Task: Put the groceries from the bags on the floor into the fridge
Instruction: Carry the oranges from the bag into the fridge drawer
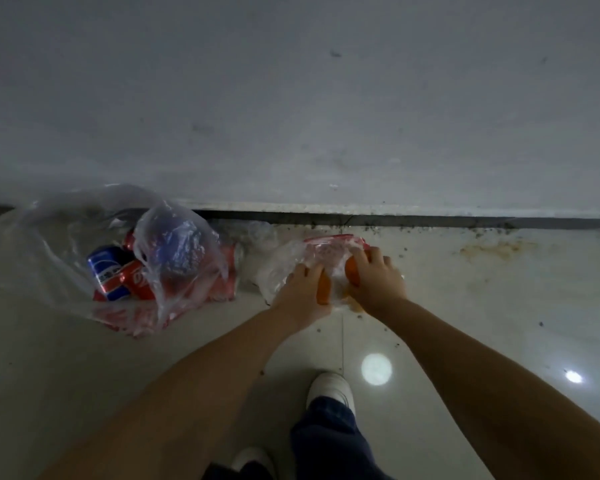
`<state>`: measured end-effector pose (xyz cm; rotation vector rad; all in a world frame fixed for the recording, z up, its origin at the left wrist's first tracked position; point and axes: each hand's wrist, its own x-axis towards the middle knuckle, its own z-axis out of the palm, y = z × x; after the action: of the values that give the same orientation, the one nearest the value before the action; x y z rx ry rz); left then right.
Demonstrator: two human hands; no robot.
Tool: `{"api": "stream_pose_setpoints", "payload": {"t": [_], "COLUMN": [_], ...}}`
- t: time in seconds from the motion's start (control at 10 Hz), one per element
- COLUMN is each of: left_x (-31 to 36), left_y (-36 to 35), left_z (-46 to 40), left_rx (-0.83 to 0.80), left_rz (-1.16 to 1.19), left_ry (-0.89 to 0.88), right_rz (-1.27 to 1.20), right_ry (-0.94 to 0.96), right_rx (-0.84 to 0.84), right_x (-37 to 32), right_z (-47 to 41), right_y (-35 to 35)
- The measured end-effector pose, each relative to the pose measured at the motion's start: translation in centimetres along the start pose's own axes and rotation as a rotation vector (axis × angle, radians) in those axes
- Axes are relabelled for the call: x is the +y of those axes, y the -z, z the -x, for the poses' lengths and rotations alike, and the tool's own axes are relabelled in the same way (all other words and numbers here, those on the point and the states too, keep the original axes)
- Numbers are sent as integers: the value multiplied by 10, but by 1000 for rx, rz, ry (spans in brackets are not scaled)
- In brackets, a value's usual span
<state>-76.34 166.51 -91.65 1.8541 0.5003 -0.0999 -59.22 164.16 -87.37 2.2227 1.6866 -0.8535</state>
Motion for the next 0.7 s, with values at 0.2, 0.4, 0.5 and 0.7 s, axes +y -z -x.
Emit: {"api": "stream_pose_setpoints", "payload": {"t": [0.2,0.4,0.5,0.7], "left_x": [137,252,302,404], "left_y": [17,42,63,126], "left_z": [30,70,86,124], "left_rx": [323,205,146,180], "left_rz": [-211,-285,-346,-403], "left_ry": [593,530,506,443], "right_rz": [-113,-163,-187,-270], "right_ry": [-7,-77,-103,-154], "right_rx": [-7,-18,-12,104], "right_x": [-11,-12,-13,-22], "right_z": [89,178,213,289], "right_y": [72,151,189,285]}}
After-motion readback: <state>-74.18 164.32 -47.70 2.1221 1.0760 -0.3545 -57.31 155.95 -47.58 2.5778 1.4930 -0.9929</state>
